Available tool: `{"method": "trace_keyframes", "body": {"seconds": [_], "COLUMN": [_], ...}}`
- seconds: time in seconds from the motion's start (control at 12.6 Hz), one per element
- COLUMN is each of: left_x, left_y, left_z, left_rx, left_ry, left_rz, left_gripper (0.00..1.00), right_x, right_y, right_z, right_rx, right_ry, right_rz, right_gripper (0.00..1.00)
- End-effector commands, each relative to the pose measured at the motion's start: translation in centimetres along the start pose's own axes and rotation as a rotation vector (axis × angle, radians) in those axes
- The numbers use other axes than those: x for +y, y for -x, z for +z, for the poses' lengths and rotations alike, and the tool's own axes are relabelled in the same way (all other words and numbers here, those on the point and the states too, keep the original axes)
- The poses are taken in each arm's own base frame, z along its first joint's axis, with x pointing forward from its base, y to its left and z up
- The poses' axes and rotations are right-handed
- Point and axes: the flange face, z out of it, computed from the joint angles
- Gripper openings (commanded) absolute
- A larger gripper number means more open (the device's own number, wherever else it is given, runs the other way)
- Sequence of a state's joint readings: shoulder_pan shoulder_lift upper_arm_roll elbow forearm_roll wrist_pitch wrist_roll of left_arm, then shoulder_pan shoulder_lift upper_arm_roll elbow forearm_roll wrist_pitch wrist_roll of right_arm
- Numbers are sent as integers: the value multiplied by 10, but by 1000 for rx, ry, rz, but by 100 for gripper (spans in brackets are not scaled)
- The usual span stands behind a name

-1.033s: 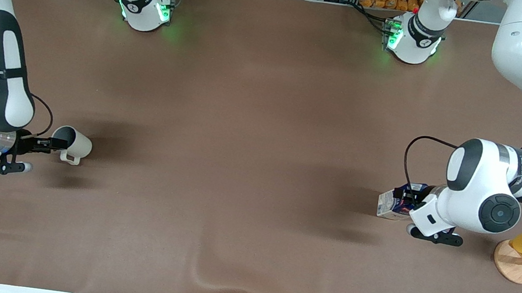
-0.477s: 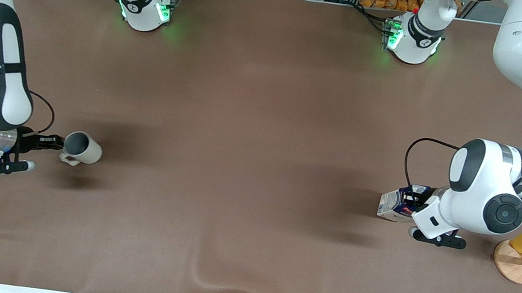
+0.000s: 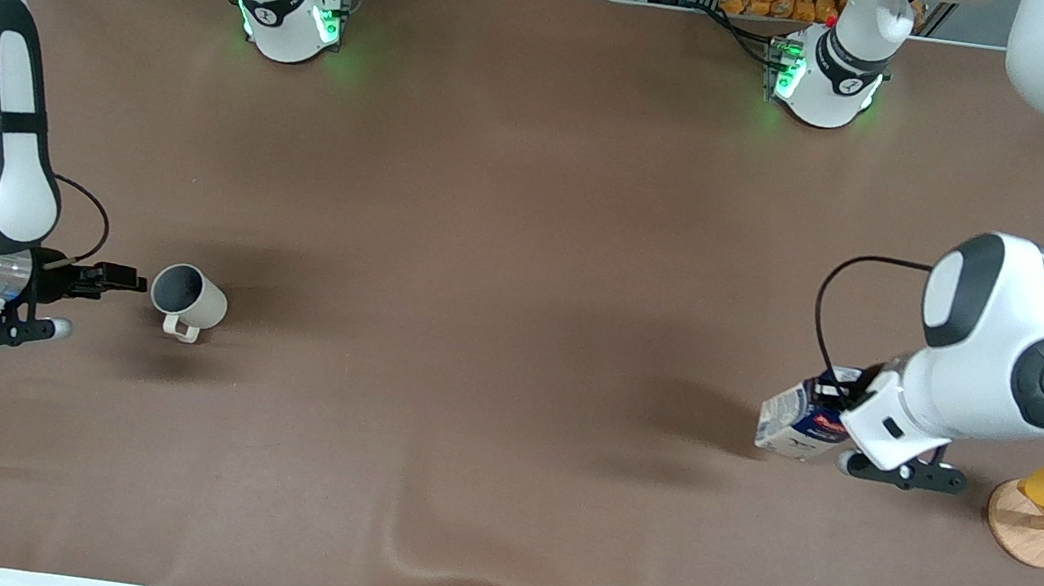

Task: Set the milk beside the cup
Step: 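Lift the milk carton with the left gripper while the right gripper lifts the mug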

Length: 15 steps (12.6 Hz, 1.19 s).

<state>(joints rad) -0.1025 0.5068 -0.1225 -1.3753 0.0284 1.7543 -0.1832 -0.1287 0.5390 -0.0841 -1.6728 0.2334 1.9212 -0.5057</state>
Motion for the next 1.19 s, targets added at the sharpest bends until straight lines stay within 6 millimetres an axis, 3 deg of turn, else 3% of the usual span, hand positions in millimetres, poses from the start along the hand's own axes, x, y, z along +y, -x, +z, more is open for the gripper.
{"method": "trace_keyframes", "body": {"seconds": [0.0,0.08,0.16,0.32,0.48,0.72,0.95,1.11], "left_x": [32,36,36,37,38,38,38,39], "left_y": [16,18,18,19,19,20,21,22], "left_z": [-8,-8,-11,-13,-13,-15,-18,-18], "left_rx": [-26,-28,-24,-20,-21,-17,-15,-20], "left_ry": [10,12,13,12,14,13,14,15], "left_rz": [-30,-34,-34,-32,-31,-31,-32,-33], "left_gripper": [0,0,0,0,0,0,0,0], "right_x": [-5,-7,-14,-17,-19,-64,-140,-218], "right_y": [6,7,6,7,6,-3,-15,-26], "right_z": [21,25,31,43,39,21,-4,-18], "right_rx": [20,19,11,21,26,3,-64,-78], "right_ry": [-63,-68,-71,-60,-56,-45,-38,-9], "right_rz": [34,37,48,62,82,195,351,442], "right_gripper": [100,100,85,0,0,0,0,0]}}
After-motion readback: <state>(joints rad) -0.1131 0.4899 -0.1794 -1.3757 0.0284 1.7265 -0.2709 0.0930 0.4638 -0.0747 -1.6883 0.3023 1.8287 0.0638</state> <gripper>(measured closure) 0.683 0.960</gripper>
